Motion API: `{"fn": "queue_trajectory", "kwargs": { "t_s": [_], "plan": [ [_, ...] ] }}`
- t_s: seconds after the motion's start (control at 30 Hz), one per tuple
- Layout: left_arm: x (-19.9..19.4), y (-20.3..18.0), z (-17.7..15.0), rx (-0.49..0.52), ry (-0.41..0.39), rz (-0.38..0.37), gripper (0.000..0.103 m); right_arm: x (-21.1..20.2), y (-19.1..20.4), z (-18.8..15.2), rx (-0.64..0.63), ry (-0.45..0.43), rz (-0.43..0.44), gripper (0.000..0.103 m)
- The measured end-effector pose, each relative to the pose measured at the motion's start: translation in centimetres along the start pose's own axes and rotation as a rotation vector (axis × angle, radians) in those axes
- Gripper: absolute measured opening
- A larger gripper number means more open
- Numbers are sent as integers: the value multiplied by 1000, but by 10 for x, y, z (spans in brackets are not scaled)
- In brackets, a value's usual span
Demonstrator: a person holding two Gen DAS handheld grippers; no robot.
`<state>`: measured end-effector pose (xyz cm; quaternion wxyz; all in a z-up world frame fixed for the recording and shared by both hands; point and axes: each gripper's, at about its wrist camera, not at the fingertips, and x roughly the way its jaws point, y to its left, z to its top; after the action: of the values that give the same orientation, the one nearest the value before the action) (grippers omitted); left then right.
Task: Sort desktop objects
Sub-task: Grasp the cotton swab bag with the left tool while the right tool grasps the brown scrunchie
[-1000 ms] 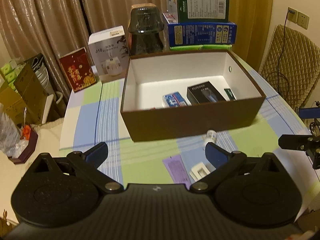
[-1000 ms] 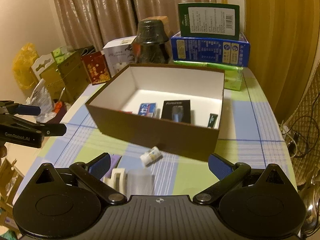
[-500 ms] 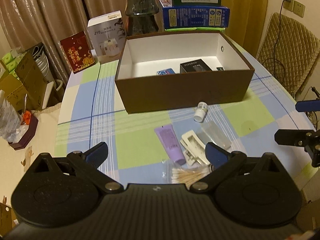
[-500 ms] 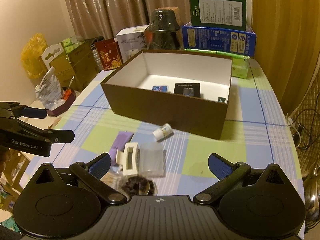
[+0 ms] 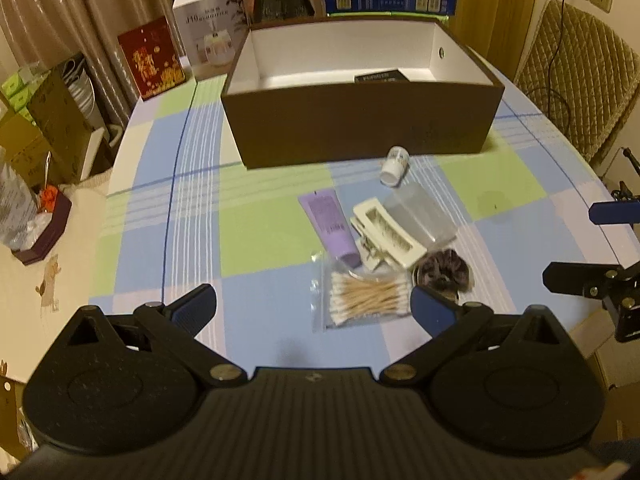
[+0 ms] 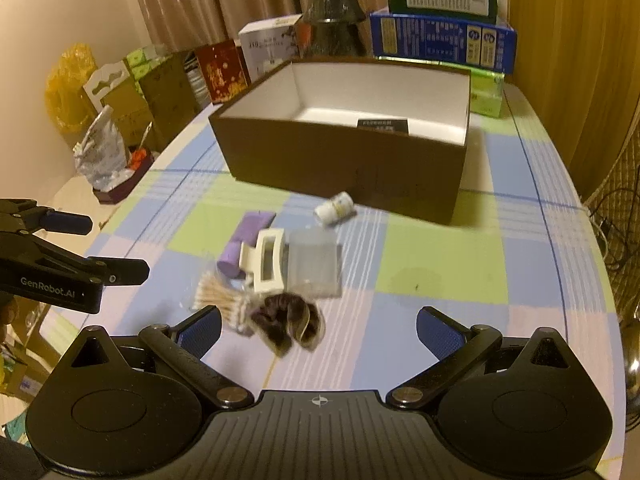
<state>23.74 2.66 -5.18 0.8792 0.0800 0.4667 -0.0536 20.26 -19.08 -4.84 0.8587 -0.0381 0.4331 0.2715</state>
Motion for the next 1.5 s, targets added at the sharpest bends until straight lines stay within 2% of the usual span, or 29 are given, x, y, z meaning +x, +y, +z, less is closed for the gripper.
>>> {"fn": "queue_trajectory", "kwargs": {
  "t_s": [0.57,0.77,0.93,1.07,1.13,1.2,1.37,1.5],
  "plan": [
    [26,-7,-27,-20,95,-33,102,13,-5,-19,26,39,-9,101],
    [37,-4,-28,-15,92,-83,99,24,-9,-23,43,55,-23,101],
    [44,-6,-26,121,33,-132,89,31,-14,-23,65,64,-31,101],
    [52,-13,-24,258,-7,-152,89,34,-21,-23,86,73,-51,101],
    [55,-17,-24,325,-22,-176,80,34,-26,-25,101,80,-64,101],
    [60,-22,-23,399,-32,-199,76,34,-33,-27,124,86,-79,101],
    [70,-35,-23,573,-61,-251,74,30,-49,-35,185,96,-119,101],
    [84,-43,-22,667,-51,-279,74,24,-61,-42,237,99,-153,101]
  ]
}}
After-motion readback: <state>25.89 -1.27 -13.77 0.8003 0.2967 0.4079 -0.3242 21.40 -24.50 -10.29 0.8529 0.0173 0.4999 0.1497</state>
